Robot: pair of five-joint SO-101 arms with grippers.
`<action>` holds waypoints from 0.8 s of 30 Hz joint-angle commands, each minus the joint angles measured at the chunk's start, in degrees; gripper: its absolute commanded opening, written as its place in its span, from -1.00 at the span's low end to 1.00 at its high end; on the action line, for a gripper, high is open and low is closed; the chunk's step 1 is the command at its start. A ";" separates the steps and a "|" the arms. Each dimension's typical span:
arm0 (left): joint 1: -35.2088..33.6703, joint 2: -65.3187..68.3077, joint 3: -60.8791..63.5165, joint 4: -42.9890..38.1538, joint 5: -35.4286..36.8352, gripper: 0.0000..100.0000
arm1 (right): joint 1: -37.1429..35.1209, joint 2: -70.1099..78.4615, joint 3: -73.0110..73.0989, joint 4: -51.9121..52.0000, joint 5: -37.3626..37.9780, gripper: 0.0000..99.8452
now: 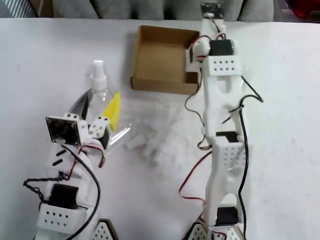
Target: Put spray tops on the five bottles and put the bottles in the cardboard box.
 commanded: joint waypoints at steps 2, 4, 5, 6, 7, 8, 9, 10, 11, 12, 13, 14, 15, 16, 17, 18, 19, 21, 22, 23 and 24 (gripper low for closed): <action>-0.31 0.40 -4.13 -1.49 0.62 -0.95 | 1.45 1.27 -0.53 -2.42 -0.44 -0.76; -0.31 2.86 -5.80 -0.88 0.70 -0.95 | 1.10 2.33 -0.53 -2.42 -0.53 -0.67; -0.31 5.14 -6.95 -0.53 0.70 -0.95 | 0.92 2.68 -0.53 -2.51 -0.53 -0.64; -0.31 8.04 -8.26 -0.62 0.70 -0.95 | 0.84 2.77 -0.53 -2.51 -0.53 -0.61; -0.31 11.47 -9.58 -0.97 0.70 -0.95 | 0.84 2.86 -0.53 -2.51 -0.53 -0.61; -0.48 14.81 -10.90 -1.14 0.70 -0.95 | 0.84 2.86 -0.53 -2.59 -0.62 -0.62; -0.66 18.24 -12.13 -1.23 0.70 -0.95 | 0.84 2.86 -0.53 -2.59 -0.70 -0.63; -0.75 21.32 -13.36 -1.49 0.70 -0.95 | 0.92 2.86 -0.53 -2.59 -1.58 -0.63; -0.75 24.22 -14.15 -2.81 0.70 -0.95 | 0.92 2.95 -0.53 -2.77 -2.55 -0.63; -0.75 26.68 -14.42 -4.40 0.70 -0.95 | 0.92 3.03 -0.53 -3.30 -2.90 -0.63; -0.75 28.70 -14.33 -6.33 0.70 -0.95 | 0.92 3.12 -0.53 -3.82 -3.08 -0.63; -0.84 30.20 -14.24 -8.18 0.70 -0.95 | 0.92 3.12 -0.44 -4.00 -3.34 -0.63; -0.84 31.60 -14.15 -9.49 0.70 -0.95 | 0.92 3.12 -0.35 -4.53 -3.43 -0.63; -0.84 32.75 -14.15 -10.37 0.70 -0.95 | 0.92 3.12 -0.26 -4.88 -3.52 -0.63; -0.92 33.45 -14.15 -10.99 0.70 -0.95 | 0.92 3.12 -0.18 -5.14 -3.52 -0.63; -1.45 33.89 -14.15 -11.43 0.70 -0.95 | 0.92 3.21 -0.09 -5.49 -3.52 -0.63; -1.98 34.07 -14.42 -11.43 0.70 -0.95 | 0.92 3.21 -0.09 -5.49 -3.78 -0.63; -2.59 34.07 -14.51 -11.43 0.62 -0.95 | 0.48 3.21 0.00 -5.85 -3.78 -0.63; -2.95 34.07 -14.51 -11.43 0.62 -0.95 | 0.22 3.21 0.00 -5.85 -3.78 -0.63; -3.03 34.07 -14.51 -11.43 0.62 -0.95 | -0.13 3.56 0.00 -5.85 -3.78 -0.63; -3.03 34.07 -14.51 -11.78 0.62 -0.95 | -0.57 4.35 0.00 -5.85 -3.78 -0.63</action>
